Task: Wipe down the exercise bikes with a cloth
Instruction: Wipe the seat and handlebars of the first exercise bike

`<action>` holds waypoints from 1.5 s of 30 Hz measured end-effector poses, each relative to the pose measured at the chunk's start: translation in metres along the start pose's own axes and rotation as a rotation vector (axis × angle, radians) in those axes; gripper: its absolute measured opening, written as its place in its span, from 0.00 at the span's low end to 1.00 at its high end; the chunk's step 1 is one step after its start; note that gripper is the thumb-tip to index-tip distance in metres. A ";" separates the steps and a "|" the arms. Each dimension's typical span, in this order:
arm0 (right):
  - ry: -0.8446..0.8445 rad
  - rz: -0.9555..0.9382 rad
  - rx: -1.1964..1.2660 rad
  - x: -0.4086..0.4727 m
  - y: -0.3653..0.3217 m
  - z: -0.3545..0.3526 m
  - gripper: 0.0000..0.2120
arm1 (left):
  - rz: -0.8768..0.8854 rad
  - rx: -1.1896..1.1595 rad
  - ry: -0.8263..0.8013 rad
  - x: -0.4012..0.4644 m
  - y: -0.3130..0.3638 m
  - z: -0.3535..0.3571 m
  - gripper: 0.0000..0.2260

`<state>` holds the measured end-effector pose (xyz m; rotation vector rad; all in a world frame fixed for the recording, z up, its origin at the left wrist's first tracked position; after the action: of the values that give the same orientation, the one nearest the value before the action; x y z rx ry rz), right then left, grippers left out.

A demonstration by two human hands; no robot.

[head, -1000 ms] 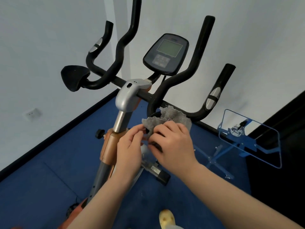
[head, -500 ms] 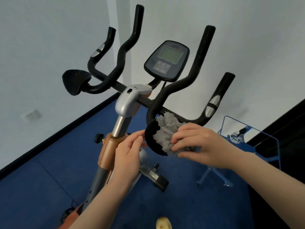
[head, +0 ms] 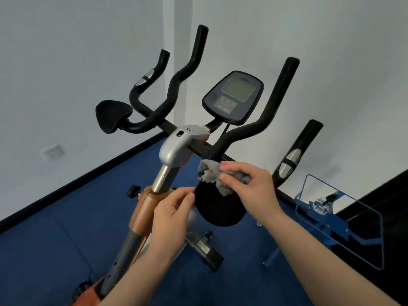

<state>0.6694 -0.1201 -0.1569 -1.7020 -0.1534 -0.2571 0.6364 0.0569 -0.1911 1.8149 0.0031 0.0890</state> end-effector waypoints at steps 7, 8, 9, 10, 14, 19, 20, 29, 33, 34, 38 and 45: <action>-0.208 0.050 -0.322 0.016 -0.021 -0.001 0.11 | 0.050 0.126 0.057 -0.001 0.009 0.008 0.11; -0.121 0.051 -0.356 0.005 -0.019 -0.005 0.12 | 0.066 0.143 0.056 0.001 0.010 0.009 0.12; -0.025 0.054 -0.359 -0.009 -0.017 -0.007 0.13 | 0.077 0.151 0.048 0.003 0.011 0.010 0.12; 0.057 0.051 -0.350 -0.021 -0.016 -0.007 0.13 | 0.090 0.159 0.045 0.005 0.011 0.011 0.12; 0.231 0.059 -0.365 -0.044 -0.017 -0.003 0.12 | 0.078 0.114 0.053 0.008 0.009 0.015 0.10; 0.355 0.062 -0.323 -0.068 -0.022 0.003 0.11 | 0.127 0.162 0.050 0.006 0.009 0.011 0.10; 0.364 0.066 -0.313 -0.072 -0.023 0.003 0.11 | 0.137 0.165 0.047 0.007 0.009 0.009 0.10; 0.349 0.027 -0.326 -0.092 -0.042 -0.004 0.15 | 0.223 0.235 0.025 0.014 0.001 0.009 0.10; 0.444 -0.031 -0.223 -0.050 -0.053 -0.048 0.12 | 0.316 0.374 0.097 0.020 0.013 0.020 0.14; 0.417 -0.072 -0.323 -0.039 -0.055 -0.054 0.13 | 0.346 0.410 0.102 0.024 0.019 0.028 0.14; -0.013 -0.076 -0.871 -0.011 -0.046 -0.057 0.13 | 0.427 0.732 0.199 0.040 0.034 0.053 0.11; -0.342 -0.038 -0.889 0.011 -0.025 -0.068 0.12 | 0.501 0.884 0.377 0.041 0.019 0.064 0.07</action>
<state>0.6685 -0.1845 -0.1213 -2.6247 -0.3613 -0.0494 0.6807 -0.0076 -0.1855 2.6101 -0.1694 0.9032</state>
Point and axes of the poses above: each hand's wrist, its own x-axis towards the middle knuckle, its own z-axis out of the palm, y = z × x, the point moved 1 cm from there along x, towards the middle knuckle, and after that the axes turned 14 degrees about x, right-handed, at the moved point
